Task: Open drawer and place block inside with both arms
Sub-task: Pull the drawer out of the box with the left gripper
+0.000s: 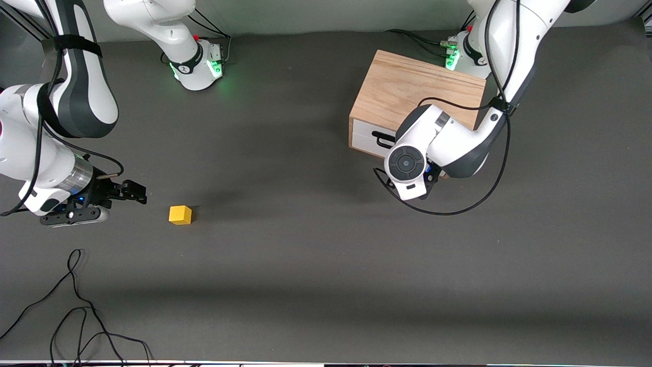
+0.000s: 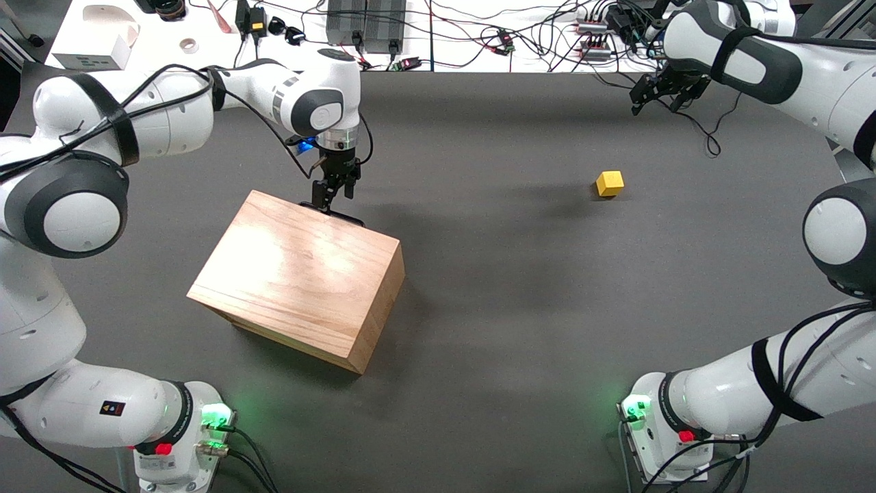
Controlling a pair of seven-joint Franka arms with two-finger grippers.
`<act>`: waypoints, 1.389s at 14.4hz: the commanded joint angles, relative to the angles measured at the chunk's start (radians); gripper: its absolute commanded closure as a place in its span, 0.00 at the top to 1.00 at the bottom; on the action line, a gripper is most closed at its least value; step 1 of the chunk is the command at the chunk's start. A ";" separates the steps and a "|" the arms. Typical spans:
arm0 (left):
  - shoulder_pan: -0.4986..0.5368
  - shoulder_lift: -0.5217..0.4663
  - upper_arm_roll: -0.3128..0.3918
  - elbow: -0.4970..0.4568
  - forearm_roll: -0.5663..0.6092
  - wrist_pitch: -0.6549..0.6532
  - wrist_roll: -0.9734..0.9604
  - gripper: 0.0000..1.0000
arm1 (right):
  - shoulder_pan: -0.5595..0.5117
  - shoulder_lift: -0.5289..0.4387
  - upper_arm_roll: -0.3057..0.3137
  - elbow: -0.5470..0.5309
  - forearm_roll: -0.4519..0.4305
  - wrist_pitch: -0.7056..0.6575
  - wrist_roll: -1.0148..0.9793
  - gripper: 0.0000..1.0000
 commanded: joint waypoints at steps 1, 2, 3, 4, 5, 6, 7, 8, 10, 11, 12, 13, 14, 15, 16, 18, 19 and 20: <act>-0.013 0.008 0.006 0.005 0.033 0.030 -0.027 1.00 | 0.008 -0.029 -0.007 -0.032 -0.019 0.000 0.017 1.00; -0.013 0.008 0.006 0.005 0.034 0.047 -0.028 1.00 | 0.008 -0.029 -0.007 -0.032 -0.019 0.000 0.017 1.00; -0.013 0.008 0.006 0.006 0.034 0.058 -0.027 1.00 | 0.008 -0.029 -0.007 -0.032 -0.019 0.000 0.017 1.00; -0.019 0.008 0.006 0.009 0.045 0.069 -0.028 1.00 | 0.008 -0.032 -0.009 -0.032 -0.019 0.000 0.015 1.00; -0.020 0.009 0.006 0.012 0.054 0.078 -0.030 1.00 | 0.008 -0.035 -0.007 -0.031 -0.019 0.000 0.018 1.00; -0.025 0.012 0.006 0.014 0.056 0.090 -0.033 1.00 | 0.008 -0.034 -0.007 -0.029 -0.019 0.001 0.018 1.00; -0.025 0.014 0.006 0.020 0.060 0.104 -0.038 1.00 | 0.008 -0.034 -0.007 -0.029 -0.019 0.001 0.018 1.00; -0.025 0.019 0.006 0.026 0.060 0.121 -0.039 1.00 | 0.008 -0.035 -0.007 -0.029 -0.019 0.001 0.018 1.00; -0.034 0.035 0.006 0.051 0.080 0.153 -0.041 1.00 | 0.008 -0.037 -0.007 -0.029 -0.019 -0.003 0.012 1.00; -0.037 0.043 0.006 0.067 0.091 0.165 -0.047 1.00 | 0.008 -0.037 -0.007 -0.029 -0.019 -0.005 0.012 1.00; -0.037 0.061 0.006 0.093 0.098 0.175 -0.059 1.00 | 0.008 -0.037 -0.007 -0.029 -0.019 -0.005 0.012 1.00; -0.040 0.080 0.006 0.118 0.112 0.178 -0.065 1.00 | 0.008 -0.037 -0.007 -0.028 -0.019 -0.005 0.014 1.00; -0.048 0.095 0.006 0.141 0.123 0.178 -0.077 1.00 | 0.008 -0.035 -0.007 -0.026 -0.019 -0.005 0.017 1.00; -0.052 0.109 0.006 0.161 0.134 0.178 -0.088 1.00 | 0.008 -0.035 -0.007 -0.025 -0.019 -0.005 0.017 1.00; -0.054 0.123 0.006 0.181 0.141 0.179 -0.091 1.00 | 0.008 -0.034 -0.007 -0.025 -0.019 -0.005 0.017 1.00; -0.068 0.144 0.007 0.218 0.154 0.179 -0.094 1.00 | 0.008 -0.034 -0.007 -0.025 -0.019 -0.005 0.017 1.00; -0.069 0.152 0.009 0.232 0.155 0.179 -0.094 1.00 | 0.008 -0.034 -0.007 -0.025 -0.019 -0.005 0.017 1.00; -0.074 0.158 0.009 0.244 0.155 0.181 -0.094 1.00 | 0.010 -0.032 -0.007 -0.023 -0.019 -0.005 0.017 1.00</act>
